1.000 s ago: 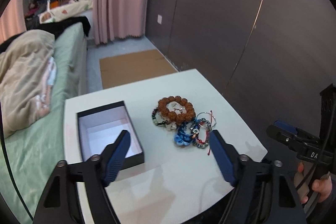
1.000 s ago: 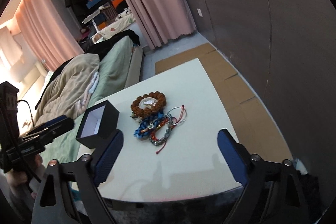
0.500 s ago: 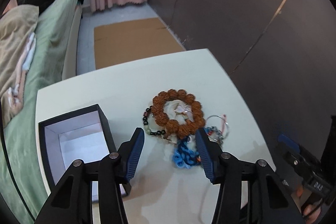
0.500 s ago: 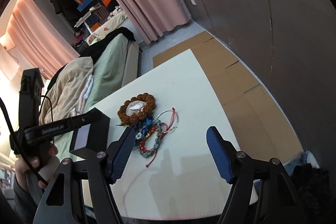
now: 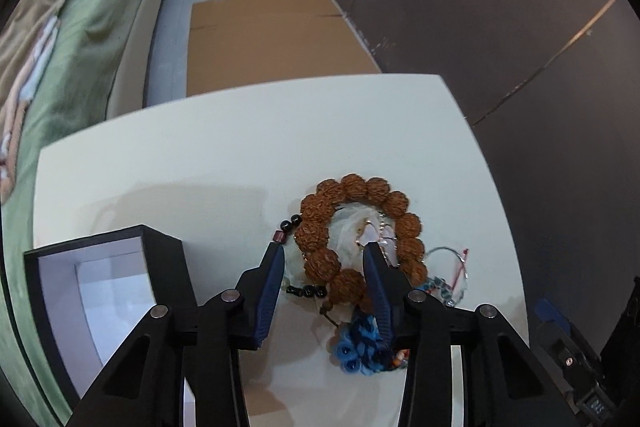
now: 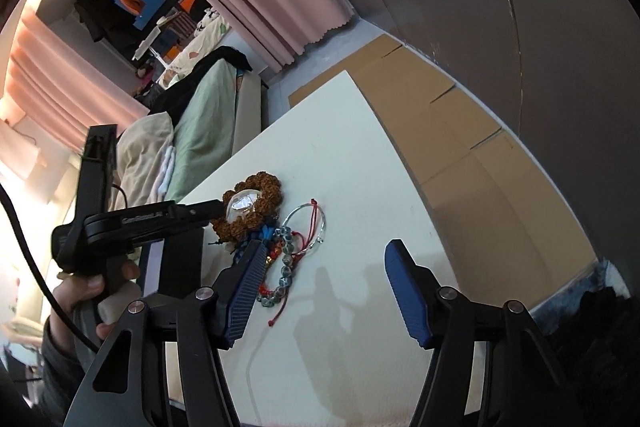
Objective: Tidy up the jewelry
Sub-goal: 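Reach the left tool to the brown wooden bead bracelet and grasp it, then carry the wooden bracelet into the black box and open the left tool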
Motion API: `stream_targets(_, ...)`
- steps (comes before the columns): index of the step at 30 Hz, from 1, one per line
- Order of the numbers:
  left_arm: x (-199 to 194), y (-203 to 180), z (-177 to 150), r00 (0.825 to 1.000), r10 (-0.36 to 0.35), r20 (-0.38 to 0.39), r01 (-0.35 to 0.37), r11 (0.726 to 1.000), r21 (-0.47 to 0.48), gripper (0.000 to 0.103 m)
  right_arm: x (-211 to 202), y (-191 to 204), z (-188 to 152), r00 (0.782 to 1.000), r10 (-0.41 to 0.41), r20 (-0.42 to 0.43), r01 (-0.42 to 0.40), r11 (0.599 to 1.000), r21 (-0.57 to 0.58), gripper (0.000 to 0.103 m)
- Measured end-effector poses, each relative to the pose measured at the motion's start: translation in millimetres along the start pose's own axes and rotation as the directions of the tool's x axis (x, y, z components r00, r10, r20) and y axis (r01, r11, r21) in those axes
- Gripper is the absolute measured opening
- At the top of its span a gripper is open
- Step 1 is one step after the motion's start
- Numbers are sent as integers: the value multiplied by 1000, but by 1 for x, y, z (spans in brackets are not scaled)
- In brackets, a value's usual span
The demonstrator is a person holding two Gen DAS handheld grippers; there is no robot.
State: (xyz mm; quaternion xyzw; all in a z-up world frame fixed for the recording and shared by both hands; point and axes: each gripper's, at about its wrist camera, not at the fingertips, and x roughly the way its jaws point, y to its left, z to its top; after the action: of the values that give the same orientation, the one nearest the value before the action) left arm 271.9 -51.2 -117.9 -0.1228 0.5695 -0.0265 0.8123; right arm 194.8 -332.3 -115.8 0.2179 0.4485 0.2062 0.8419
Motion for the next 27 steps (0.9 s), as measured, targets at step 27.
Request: stream_targets(27,-88,23,-23,945,-234,227,243,970,-12,19,79,33,14,965,41,-260,-20,996,82,35)
